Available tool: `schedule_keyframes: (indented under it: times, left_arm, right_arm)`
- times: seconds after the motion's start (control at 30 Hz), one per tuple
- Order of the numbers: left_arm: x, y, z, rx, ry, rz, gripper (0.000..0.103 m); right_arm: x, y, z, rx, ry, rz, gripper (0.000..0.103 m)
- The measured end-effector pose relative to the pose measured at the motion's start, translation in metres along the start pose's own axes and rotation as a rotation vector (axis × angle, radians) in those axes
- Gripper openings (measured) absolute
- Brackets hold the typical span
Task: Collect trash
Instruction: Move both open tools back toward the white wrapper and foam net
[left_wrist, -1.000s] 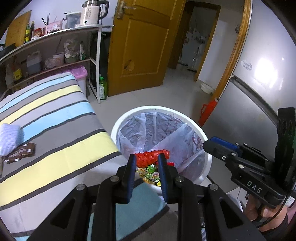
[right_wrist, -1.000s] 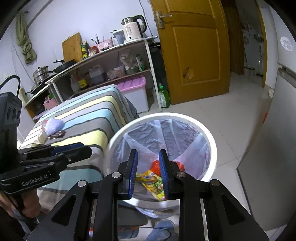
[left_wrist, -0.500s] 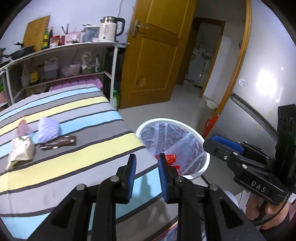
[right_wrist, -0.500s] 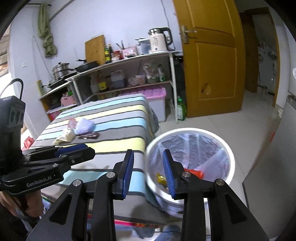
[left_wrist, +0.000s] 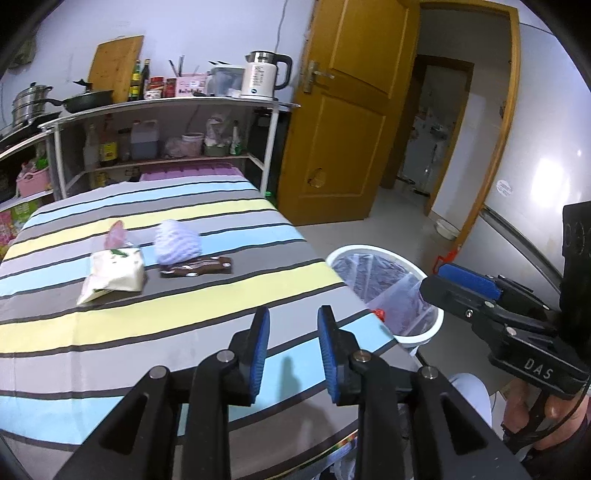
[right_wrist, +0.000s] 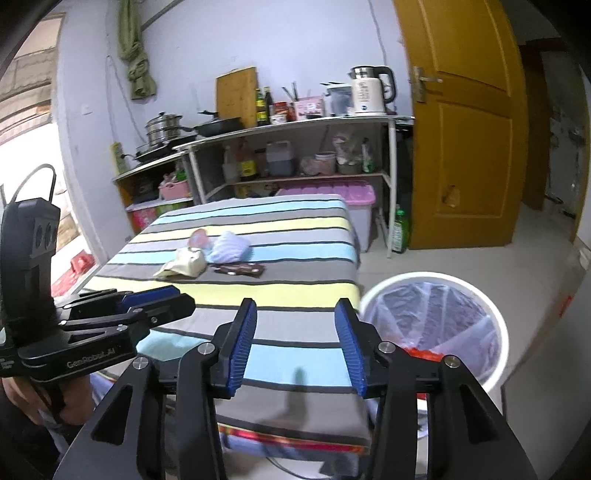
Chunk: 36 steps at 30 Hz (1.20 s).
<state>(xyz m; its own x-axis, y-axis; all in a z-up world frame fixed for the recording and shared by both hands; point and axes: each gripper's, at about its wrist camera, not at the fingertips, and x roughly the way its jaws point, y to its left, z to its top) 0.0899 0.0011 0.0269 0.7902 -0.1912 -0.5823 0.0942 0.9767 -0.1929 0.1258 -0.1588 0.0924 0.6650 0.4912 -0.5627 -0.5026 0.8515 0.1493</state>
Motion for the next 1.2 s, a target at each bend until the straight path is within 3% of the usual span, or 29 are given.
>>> schedule_keyframes:
  times: [0.13,0.73,1.2]
  left_arm:
    - [-0.009,0.014,-0.003,-0.021,-0.018,0.028,0.04]
    - [-0.024,0.081,-0.006,-0.099,-0.047,0.151,0.047]
    - [-0.006,0.118,0.006,-0.12,-0.041,0.208,0.053]
  right_arm:
    - [0.006,0.016,0.003,-0.033,0.003,0.032,0.05]
    - [0.053,0.053,0.021,-0.099,0.045,0.115,0.051]
    - [0.097,0.059,0.039,-0.136,0.078,0.148,0.052]
